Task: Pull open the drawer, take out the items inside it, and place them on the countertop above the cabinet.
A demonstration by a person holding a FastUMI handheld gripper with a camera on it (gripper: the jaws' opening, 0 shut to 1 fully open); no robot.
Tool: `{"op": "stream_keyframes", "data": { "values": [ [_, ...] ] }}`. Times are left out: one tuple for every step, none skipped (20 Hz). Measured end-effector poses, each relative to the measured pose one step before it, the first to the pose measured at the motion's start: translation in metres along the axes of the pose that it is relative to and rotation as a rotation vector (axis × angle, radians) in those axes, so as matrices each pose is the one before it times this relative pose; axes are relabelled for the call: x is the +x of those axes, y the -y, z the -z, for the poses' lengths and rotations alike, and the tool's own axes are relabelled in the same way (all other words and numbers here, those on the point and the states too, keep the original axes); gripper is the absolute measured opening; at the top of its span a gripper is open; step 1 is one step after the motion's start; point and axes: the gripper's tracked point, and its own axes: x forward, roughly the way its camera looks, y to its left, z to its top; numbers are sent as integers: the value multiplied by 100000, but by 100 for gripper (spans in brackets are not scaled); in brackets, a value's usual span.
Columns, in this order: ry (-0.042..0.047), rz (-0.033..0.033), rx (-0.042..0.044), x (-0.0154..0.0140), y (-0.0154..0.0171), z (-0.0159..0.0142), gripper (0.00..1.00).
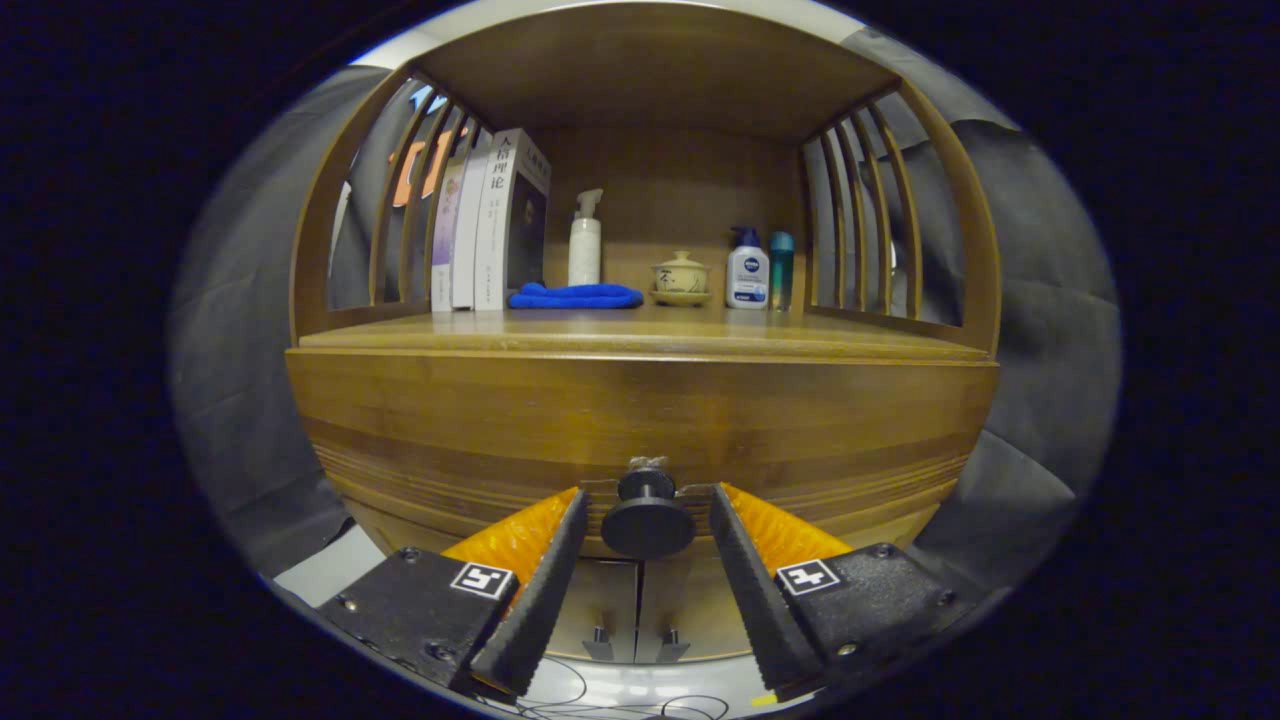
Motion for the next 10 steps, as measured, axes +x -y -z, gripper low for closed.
{"op": "stream_keyframes", "data": {
  "values": [
    [300, 1540, 625, 154, 261, -183, 76],
    [372, 255, 1372, 125, 144, -118, 70],
    [-15, -332, 45, 28, -325, 231, 64],
    [-133, 1637, -2096, 21, 224, -72, 58],
    [37, -163, -859, 153, 70, 107, 52],
    [-323, -177, 991, -203, -61, -78, 48],
    [-901, -287, 1021, -136, -99, -44, 46],
    [-892, -109, 390, 212, -5, 47, 43],
    [-538, -109, -235, -76, 43, 70, 42],
    [-523, 7, 94, -41, 49, -7, 39]
  ]
}}
